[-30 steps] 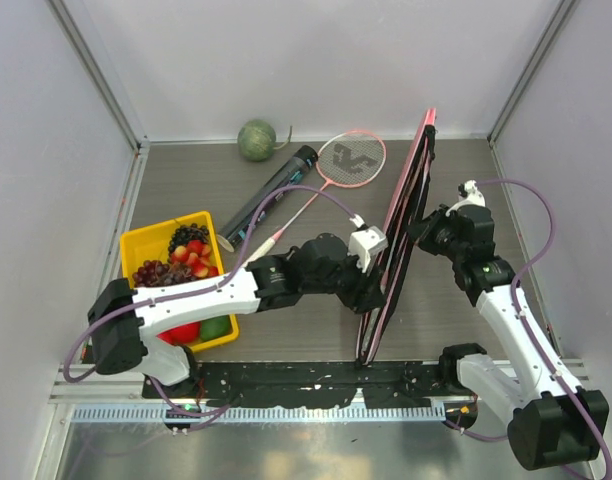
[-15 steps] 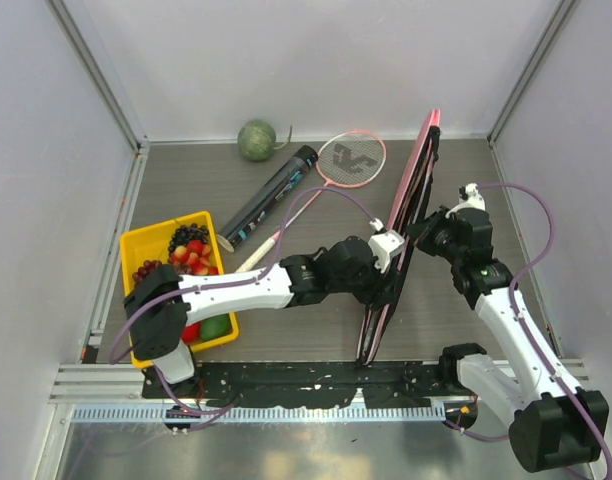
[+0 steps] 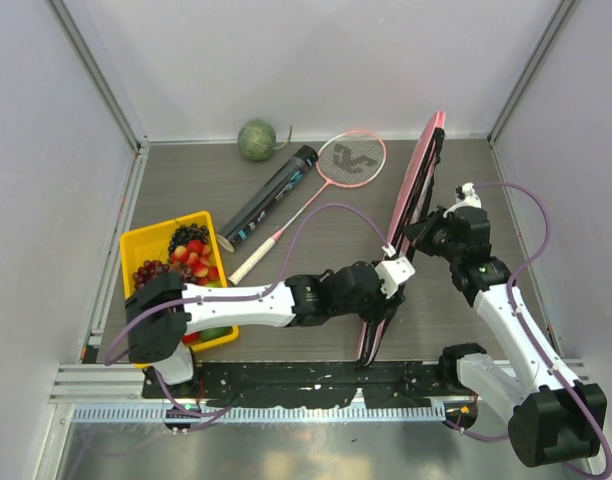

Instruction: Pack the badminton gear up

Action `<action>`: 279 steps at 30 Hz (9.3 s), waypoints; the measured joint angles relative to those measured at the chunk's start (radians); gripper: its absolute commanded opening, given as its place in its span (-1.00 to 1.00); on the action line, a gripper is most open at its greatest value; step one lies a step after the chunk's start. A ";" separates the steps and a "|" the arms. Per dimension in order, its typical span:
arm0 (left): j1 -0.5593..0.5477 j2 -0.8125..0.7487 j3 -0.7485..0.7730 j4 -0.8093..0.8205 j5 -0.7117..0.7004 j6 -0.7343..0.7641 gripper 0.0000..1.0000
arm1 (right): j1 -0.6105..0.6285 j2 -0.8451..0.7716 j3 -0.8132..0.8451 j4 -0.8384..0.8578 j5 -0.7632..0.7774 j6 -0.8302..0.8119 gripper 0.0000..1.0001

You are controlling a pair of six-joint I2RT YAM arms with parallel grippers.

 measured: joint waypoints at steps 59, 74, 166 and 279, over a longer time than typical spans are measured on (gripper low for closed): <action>-0.099 0.068 -0.057 0.063 -0.426 0.095 -1.00 | 0.336 0.611 0.525 -0.382 0.472 -0.187 0.17; -0.099 -0.049 -0.154 0.040 -0.475 0.038 0.05 | 0.353 0.641 0.525 -0.413 0.547 -0.254 -0.90; 0.608 -0.134 -0.091 -0.575 0.135 -0.206 -1.00 | 0.135 0.685 0.478 -0.300 0.388 -0.152 -0.90; 0.052 -0.502 -0.412 -0.339 -0.377 0.138 -1.00 | 0.246 0.597 0.375 -0.153 0.100 -0.470 -0.89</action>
